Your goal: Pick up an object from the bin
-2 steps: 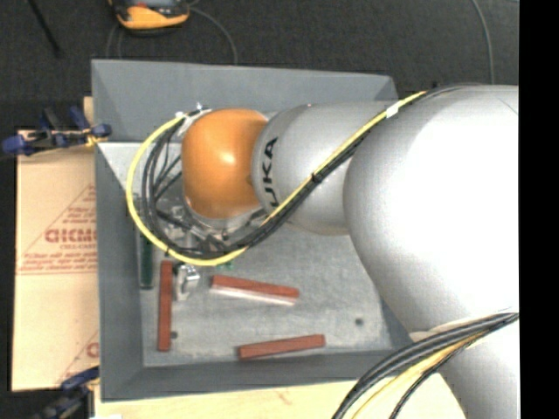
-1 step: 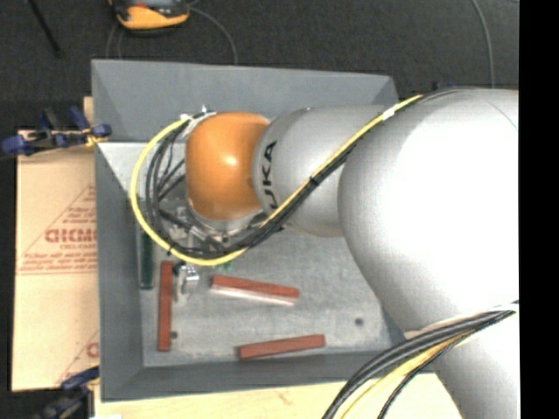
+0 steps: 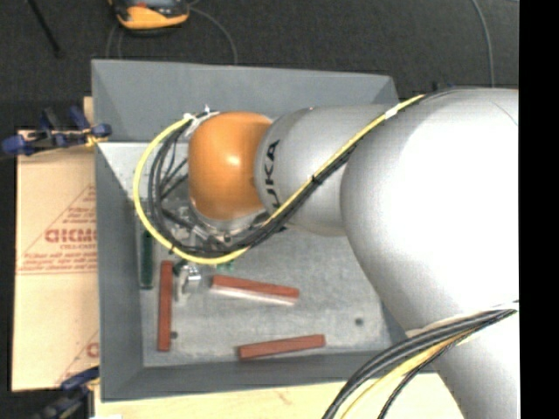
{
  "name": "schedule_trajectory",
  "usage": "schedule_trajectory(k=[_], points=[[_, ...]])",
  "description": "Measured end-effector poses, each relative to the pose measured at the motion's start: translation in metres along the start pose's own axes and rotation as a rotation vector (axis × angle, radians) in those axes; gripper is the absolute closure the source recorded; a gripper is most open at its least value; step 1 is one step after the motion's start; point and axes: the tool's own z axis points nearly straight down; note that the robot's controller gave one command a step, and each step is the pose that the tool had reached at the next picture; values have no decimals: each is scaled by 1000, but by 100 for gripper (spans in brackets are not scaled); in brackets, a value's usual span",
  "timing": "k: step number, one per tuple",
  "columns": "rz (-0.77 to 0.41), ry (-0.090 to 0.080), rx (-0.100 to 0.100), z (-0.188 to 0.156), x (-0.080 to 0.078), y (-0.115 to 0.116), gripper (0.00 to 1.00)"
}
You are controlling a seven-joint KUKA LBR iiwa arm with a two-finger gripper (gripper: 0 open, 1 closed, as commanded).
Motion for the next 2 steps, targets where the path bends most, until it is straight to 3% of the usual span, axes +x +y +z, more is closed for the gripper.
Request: schedule_trajectory(k=[1,2], points=[[-140,3,6,-37,-1,-5,0],[-186,-2,4,-46,-1,-4,0]])
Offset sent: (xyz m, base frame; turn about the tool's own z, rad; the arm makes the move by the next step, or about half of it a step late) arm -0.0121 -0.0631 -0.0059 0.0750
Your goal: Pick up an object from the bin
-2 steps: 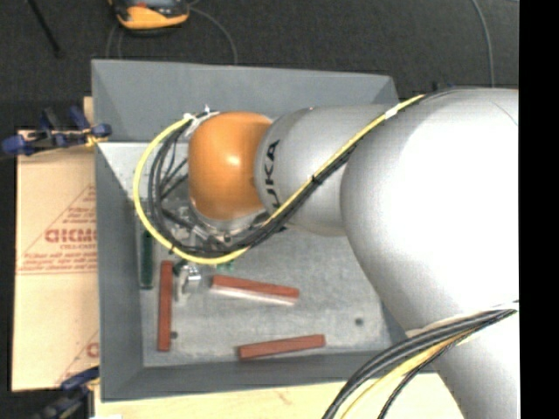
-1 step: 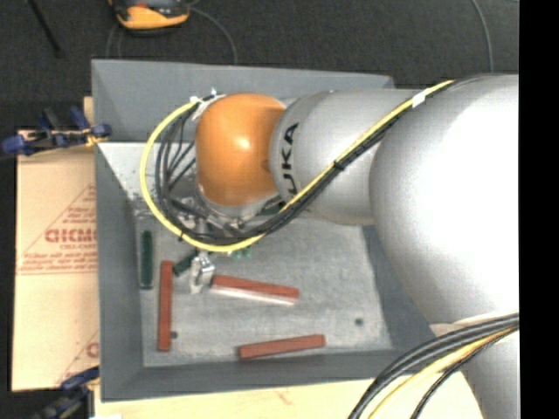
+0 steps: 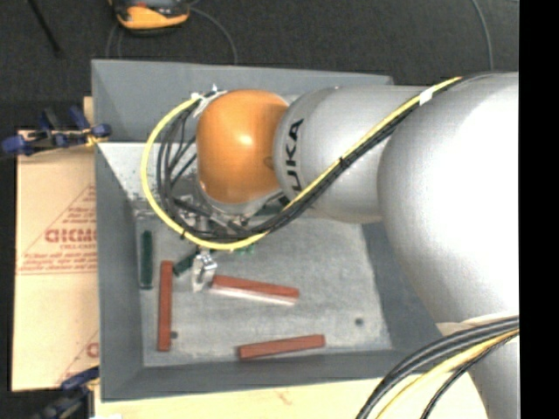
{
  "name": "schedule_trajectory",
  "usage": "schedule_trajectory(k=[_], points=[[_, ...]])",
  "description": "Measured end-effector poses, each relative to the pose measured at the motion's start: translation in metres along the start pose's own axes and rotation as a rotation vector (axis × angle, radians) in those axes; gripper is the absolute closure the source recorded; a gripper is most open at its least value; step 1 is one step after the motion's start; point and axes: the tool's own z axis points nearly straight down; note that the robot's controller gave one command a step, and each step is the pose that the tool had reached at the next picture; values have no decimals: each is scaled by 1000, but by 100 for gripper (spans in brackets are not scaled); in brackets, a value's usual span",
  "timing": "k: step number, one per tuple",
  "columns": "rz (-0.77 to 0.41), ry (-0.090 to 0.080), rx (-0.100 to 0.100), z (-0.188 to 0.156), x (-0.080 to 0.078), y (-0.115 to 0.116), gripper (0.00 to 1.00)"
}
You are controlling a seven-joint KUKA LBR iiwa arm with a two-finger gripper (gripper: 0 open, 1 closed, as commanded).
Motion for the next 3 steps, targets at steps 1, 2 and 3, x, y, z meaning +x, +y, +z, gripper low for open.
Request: schedule_trajectory(k=[1,2,3], points=[[71,-4,1,29,-14,3,0],[-5,3,-8,40,16,-53,100],[-4,3,-8,40,16,-54,100]])
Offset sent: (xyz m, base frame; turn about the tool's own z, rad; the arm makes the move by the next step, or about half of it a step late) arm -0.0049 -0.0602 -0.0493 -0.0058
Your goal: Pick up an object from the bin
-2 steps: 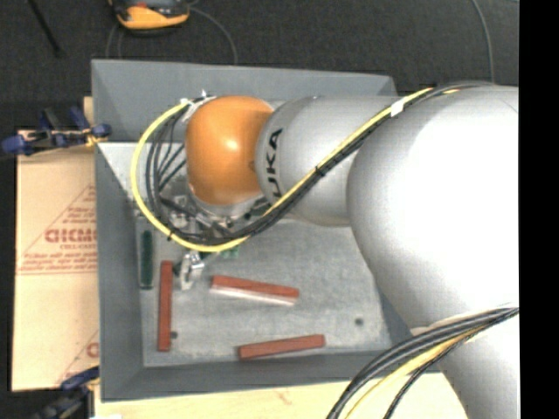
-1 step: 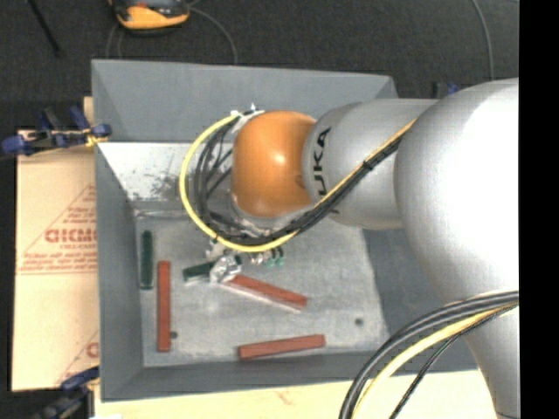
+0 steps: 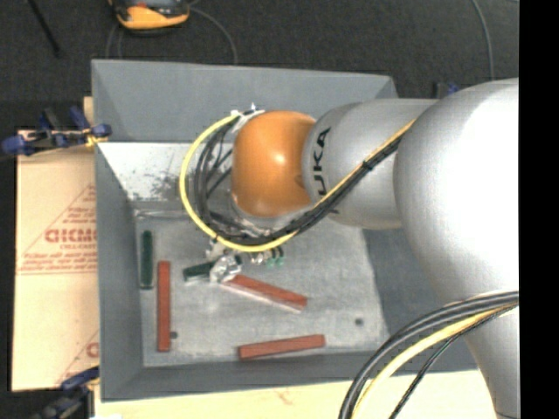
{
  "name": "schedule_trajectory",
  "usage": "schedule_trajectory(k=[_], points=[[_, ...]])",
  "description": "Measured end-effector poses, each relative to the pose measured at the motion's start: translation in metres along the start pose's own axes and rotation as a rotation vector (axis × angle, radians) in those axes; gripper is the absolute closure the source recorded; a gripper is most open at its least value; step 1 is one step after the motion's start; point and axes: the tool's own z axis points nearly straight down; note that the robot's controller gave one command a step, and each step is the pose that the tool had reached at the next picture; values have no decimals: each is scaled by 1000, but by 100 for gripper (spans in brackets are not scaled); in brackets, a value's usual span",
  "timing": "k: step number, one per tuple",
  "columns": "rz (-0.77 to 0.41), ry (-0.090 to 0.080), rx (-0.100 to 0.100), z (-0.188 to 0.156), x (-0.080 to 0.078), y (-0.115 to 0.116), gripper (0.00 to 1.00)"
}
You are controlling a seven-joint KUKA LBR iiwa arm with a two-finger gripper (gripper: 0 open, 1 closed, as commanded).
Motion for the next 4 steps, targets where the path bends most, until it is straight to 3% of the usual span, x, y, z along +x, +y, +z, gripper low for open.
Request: schedule_trajectory(k=[1,2,3,4], points=[[3,-1,5,-17,-13,-14,100],[16,-1,7,-47,-10,7,100],[-33,-6,8,-47,-28,8,100],[-53,-5,8,-1,-42,-3,100]])
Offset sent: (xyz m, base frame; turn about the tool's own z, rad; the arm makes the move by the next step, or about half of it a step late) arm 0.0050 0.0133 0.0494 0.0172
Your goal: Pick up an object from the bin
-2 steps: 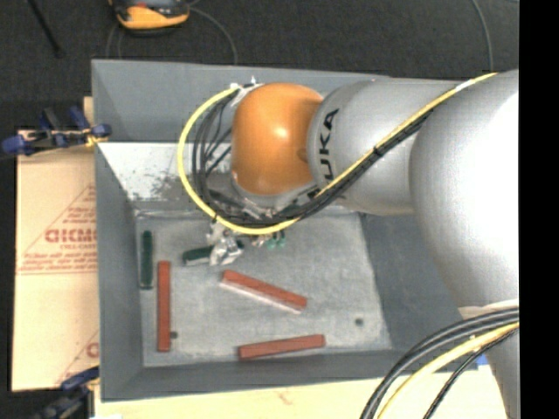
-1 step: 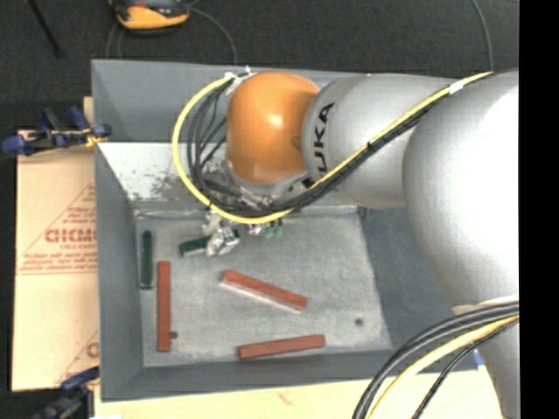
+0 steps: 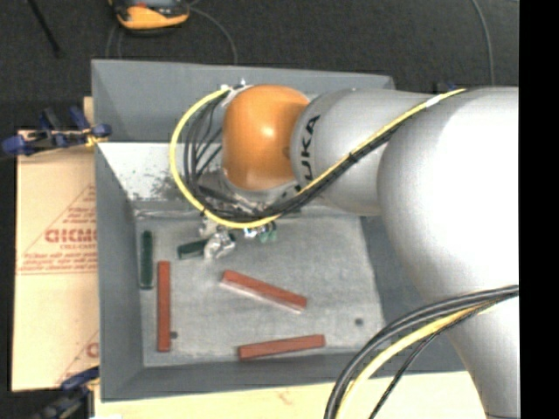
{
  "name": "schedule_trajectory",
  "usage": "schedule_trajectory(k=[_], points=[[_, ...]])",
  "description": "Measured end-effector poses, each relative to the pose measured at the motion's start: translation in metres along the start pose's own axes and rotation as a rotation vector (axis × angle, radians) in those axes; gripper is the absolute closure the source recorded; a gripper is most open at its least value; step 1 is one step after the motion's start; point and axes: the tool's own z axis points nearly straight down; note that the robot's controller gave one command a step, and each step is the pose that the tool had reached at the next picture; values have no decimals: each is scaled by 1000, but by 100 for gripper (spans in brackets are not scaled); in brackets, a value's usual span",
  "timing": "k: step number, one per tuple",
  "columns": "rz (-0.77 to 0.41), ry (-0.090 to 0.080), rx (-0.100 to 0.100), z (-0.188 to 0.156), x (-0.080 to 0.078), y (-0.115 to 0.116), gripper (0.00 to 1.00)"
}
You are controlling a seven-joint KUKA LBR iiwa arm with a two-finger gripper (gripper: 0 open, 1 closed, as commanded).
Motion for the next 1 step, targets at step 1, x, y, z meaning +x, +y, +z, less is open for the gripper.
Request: schedule_trajectory(k=[1], points=[[-3,-3,-1,-3,-2,0,100]])
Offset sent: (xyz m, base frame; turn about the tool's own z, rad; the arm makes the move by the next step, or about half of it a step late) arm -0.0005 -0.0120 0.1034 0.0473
